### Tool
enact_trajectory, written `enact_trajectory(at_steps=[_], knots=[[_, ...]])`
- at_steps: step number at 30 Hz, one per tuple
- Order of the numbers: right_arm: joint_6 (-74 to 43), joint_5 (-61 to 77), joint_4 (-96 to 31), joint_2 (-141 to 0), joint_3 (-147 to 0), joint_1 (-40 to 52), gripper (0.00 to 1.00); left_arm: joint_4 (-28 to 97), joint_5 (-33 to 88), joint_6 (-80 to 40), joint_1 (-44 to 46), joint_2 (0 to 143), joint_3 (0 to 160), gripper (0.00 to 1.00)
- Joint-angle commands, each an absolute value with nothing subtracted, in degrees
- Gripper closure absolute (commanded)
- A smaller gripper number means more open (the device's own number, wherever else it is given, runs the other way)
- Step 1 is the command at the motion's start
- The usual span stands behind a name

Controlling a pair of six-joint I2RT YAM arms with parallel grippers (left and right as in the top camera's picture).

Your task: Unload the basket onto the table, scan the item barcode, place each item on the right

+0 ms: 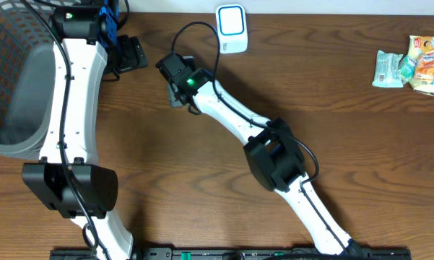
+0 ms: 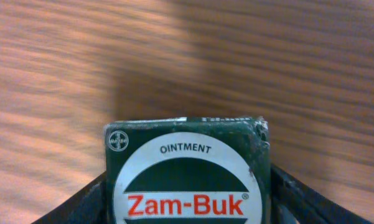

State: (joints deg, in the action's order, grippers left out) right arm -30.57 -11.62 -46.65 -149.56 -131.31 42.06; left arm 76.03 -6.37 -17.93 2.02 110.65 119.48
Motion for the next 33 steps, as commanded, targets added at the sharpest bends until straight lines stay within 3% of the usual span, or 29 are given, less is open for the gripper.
enact_trajectory(at_steps=[1,14,23,27,33], knots=[[-31.24,-19.22,-52.77,-147.20,-131.57,39.64,0.34,76.07,-6.94,-17.45,1.93,111.22,119.15,0.02],[-16.69,-14.81,-68.03,-142.69,-131.57,34.46,0.39,76.07,-6.94,-17.45,1.93,111.22,119.15,0.02],[-16.62,-13.67,-71.46,-141.97,-131.59,31.94,0.41,76.07,-6.94,-17.45,1.93,111.22,119.15,0.02],[-16.62,-14.90,-73.56,-139.22,-131.59,31.00,0.50,76.07,-6.94,-17.45,1.93,111.22,119.15,0.02],[-22.98,-10.04,-67.00,-135.06,-131.59,29.21,0.46,76.07,-6.94,-17.45,1.93,111.22,119.15,0.02]])
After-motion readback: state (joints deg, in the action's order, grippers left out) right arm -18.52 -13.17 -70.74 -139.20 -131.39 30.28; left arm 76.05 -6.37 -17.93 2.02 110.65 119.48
